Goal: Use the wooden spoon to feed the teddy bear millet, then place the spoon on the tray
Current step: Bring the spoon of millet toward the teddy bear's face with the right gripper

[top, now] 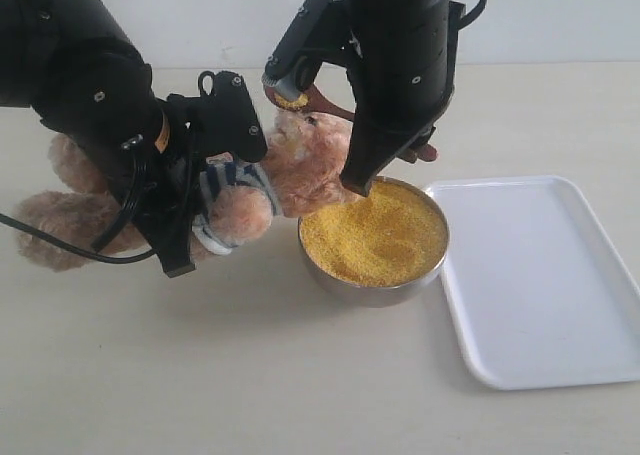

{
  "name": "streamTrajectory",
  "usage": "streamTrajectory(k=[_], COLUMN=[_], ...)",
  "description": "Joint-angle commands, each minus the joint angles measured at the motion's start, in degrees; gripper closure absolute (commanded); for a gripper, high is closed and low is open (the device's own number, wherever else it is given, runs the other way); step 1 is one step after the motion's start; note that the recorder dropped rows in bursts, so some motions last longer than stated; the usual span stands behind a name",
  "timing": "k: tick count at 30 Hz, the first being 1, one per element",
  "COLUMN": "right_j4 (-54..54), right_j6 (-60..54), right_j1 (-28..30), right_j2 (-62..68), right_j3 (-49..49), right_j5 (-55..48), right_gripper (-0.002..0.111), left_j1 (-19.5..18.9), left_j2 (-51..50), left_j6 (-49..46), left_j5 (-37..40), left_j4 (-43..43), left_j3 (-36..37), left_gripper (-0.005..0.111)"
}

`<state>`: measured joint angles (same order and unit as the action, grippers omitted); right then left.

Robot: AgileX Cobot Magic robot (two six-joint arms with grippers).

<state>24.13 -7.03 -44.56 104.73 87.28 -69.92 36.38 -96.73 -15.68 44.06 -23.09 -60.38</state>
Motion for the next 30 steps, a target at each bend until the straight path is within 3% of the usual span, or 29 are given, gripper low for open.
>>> streamTrajectory(k=[1, 30], right_j4=[0.9, 10.0], right_j6=[-0.6, -1.3], right_j1=[0.0, -4.6], right_j2=[-0.2, -0.2], right_j3=[0.4, -0.6], right_j5=[0.0, 0.0], right_gripper=[0.109, 0.109], left_j1=[0.3, 0.2], left_j2=[0.2, 0.2], left_j6=[0.7, 0.8], left_j5=[-0.7, -1.0], left_j4=[-0.1, -0.7], left_j3=[-0.5, -0.5], left_gripper=[0.103, 0.103])
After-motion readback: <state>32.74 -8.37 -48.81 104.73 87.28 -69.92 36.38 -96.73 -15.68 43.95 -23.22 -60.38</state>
